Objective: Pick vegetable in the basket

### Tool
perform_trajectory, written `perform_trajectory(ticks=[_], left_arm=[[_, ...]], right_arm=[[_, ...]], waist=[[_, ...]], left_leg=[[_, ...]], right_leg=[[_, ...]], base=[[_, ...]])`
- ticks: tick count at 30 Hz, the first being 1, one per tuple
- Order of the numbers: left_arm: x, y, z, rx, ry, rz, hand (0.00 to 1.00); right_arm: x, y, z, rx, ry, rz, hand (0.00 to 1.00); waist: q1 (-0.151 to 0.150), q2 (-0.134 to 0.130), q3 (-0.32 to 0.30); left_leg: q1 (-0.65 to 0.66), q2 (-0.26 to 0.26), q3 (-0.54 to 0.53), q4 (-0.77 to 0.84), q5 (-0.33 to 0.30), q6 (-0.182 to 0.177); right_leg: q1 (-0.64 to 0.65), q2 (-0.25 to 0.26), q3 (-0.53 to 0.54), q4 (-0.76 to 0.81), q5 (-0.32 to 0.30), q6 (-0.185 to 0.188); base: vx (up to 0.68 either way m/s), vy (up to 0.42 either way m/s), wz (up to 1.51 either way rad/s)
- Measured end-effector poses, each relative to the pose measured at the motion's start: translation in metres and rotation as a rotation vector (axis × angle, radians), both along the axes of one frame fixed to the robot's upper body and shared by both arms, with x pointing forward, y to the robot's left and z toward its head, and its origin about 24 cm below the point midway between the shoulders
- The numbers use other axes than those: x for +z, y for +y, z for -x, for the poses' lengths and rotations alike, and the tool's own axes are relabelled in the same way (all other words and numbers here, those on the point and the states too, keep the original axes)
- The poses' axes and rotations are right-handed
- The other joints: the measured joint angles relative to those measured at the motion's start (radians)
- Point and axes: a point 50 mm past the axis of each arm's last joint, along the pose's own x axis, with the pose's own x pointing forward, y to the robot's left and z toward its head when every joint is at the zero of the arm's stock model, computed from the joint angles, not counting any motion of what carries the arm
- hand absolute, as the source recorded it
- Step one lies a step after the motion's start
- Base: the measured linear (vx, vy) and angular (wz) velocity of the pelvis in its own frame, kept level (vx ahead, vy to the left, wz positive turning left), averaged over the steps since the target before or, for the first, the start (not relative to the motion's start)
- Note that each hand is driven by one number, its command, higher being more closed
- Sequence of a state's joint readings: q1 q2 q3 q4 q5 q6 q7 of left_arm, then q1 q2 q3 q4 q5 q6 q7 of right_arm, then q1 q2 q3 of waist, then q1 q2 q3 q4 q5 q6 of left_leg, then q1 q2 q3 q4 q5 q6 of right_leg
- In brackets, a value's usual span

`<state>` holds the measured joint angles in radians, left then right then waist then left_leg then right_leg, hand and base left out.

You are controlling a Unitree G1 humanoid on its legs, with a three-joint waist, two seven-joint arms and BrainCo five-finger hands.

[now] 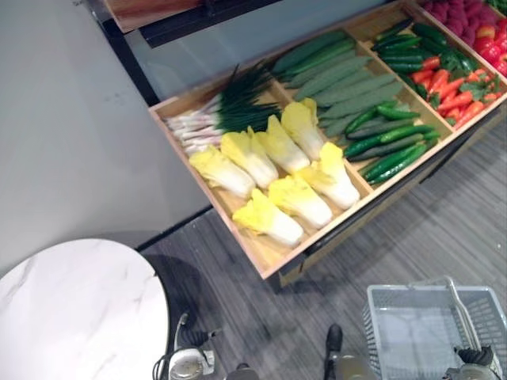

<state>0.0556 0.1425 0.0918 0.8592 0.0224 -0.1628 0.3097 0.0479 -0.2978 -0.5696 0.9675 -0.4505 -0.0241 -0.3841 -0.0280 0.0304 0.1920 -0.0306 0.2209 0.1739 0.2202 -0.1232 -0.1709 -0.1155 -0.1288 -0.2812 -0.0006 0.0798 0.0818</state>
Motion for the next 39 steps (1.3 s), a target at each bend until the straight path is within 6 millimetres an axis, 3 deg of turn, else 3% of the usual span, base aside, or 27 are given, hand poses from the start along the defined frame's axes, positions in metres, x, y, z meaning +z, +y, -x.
perform_trajectory(ticks=[3, 6, 8, 13, 16, 22, 23, 24, 25, 29, 34, 39], left_arm=[[0.016, -0.001, -0.013, 0.005, -0.107, -0.025, 0.00], [0.037, -0.003, -0.028, -0.035, -0.214, -0.077, 0.00], [0.058, -0.004, -0.035, -0.101, -0.306, -0.156, 0.00], [0.081, -0.003, -0.030, -0.167, -0.397, -0.259, 0.00], [0.087, 0.008, -0.023, -0.148, -0.401, -0.326, 0.00], [0.141, 0.034, -0.030, -0.162, -0.558, -0.625, 0.00], [0.151, 0.034, -0.033, -0.192, -0.592, -0.670, 0.00], [0.156, 0.034, -0.034, -0.211, -0.606, -0.698, 0.00], [0.165, 0.033, -0.036, -0.248, -0.641, -0.739, 0.00], [0.191, 0.033, -0.047, -0.347, -0.731, -0.867, 0.00], [0.201, 0.030, -0.057, -0.429, -0.770, -0.910, 0.00], [0.175, 0.014, -0.070, -0.621, -0.685, -0.866, 0.00]], right_arm=[[0.001, -0.003, 0.003, -0.047, -0.022, 0.002, 1.00], [0.003, -0.006, 0.004, -0.083, -0.044, -0.002, 1.00], [0.001, -0.005, 0.005, -0.103, -0.050, -0.016, 1.00], [0.002, -0.009, 0.011, -0.141, -0.057, -0.014, 1.00], [0.001, -0.008, 0.013, -0.138, -0.050, -0.019, 1.00], [-0.002, -0.009, 0.029, -0.132, -0.006, -0.018, 1.00], [-0.002, -0.009, 0.028, -0.118, 0.001, -0.017, 1.00], [-0.002, -0.009, 0.028, -0.107, 0.007, -0.015, 1.00], [-0.002, -0.008, 0.027, -0.095, 0.004, -0.015, 1.00], [0.001, -0.011, 0.022, -0.050, 0.005, 0.002, 1.00], [0.011, -0.021, 0.015, 0.012, 0.001, 0.035, 1.00], [0.023, -0.027, -0.001, 0.112, -0.006, 0.099, 1.00]], waist=[[0.006, 0.005, -0.003], [0.006, 0.029, -0.016], [0.009, 0.030, -0.016], [0.008, 0.049, -0.029], [0.012, 0.041, -0.037], [0.010, 0.039, -0.071], [0.007, 0.049, -0.078], [0.006, 0.040, -0.075], [0.005, 0.050, -0.087], [0.002, 0.048, -0.094], [0.001, 0.046, -0.095], [-0.004, 0.040, -0.094]], left_leg=[[-0.001, -0.027, -0.030, -0.032, 0.032, 0.003], [0.001, -0.036, -0.040, -0.087, 0.035, 0.005], [0.018, -0.042, -0.043, -0.115, 0.034, 0.004], [0.021, -0.043, -0.042, -0.133, -0.028, 0.013], [0.040, -0.059, -0.020, -0.125, -0.048, 0.020], [0.037, -0.059, -0.020, -0.114, -0.061, 0.019], [0.039, -0.059, -0.020, -0.114, -0.060, 0.017], [0.039, -0.059, -0.020, -0.115, -0.060, 0.017], [0.041, -0.059, -0.018, -0.116, -0.060, 0.017], [0.054, -0.061, -0.013, -0.118, -0.061, 0.019], [0.059, -0.063, -0.009, -0.122, -0.062, 0.020], [0.070, -0.066, 0.016, -0.129, -0.065, 0.021]], right_leg=[[0.007, -0.019, -0.015, -0.015, 0.011, -0.001], [-0.001, -0.019, -0.022, -0.047, 0.038, 0.001], [0.002, -0.019, -0.013, -0.057, 0.054, 0.001], [0.007, -0.012, -0.001, -0.097, 0.087, 0.011], [0.022, -0.027, 0.022, -0.105, 0.100, 0.021], [0.021, -0.028, 0.023, -0.106, 0.100, 0.024], [0.020, -0.027, 0.027, -0.105, 0.101, 0.023], [0.019, -0.027, 0.029, -0.105, 0.101, 0.023], [0.019, -0.027, 0.032, -0.105, 0.102, 0.022], [0.023, -0.027, 0.040, -0.105, 0.104, 0.024], [0.022, -0.028, 0.044, -0.105, 0.104, 0.024], [0.011, -0.026, 0.069, -0.106, 0.105, 0.026]], base=[[-0.01, -0.003, 0.23], [-0.01, 0.051, 0.06], [-0.03, 0.058, -0.06], [-0.06, 0.077, -0.10], [-0.06, 0.072, -0.17], [0.00, 0.005, -0.02], [0.03, 0.002, -0.05], [0.04, 0.012, -0.07], [0.06, 0.016, -0.08], [0.06, 0.020, -0.05], [0.01, 0.004, -0.01], [-0.01, 0.001, -0.14]])
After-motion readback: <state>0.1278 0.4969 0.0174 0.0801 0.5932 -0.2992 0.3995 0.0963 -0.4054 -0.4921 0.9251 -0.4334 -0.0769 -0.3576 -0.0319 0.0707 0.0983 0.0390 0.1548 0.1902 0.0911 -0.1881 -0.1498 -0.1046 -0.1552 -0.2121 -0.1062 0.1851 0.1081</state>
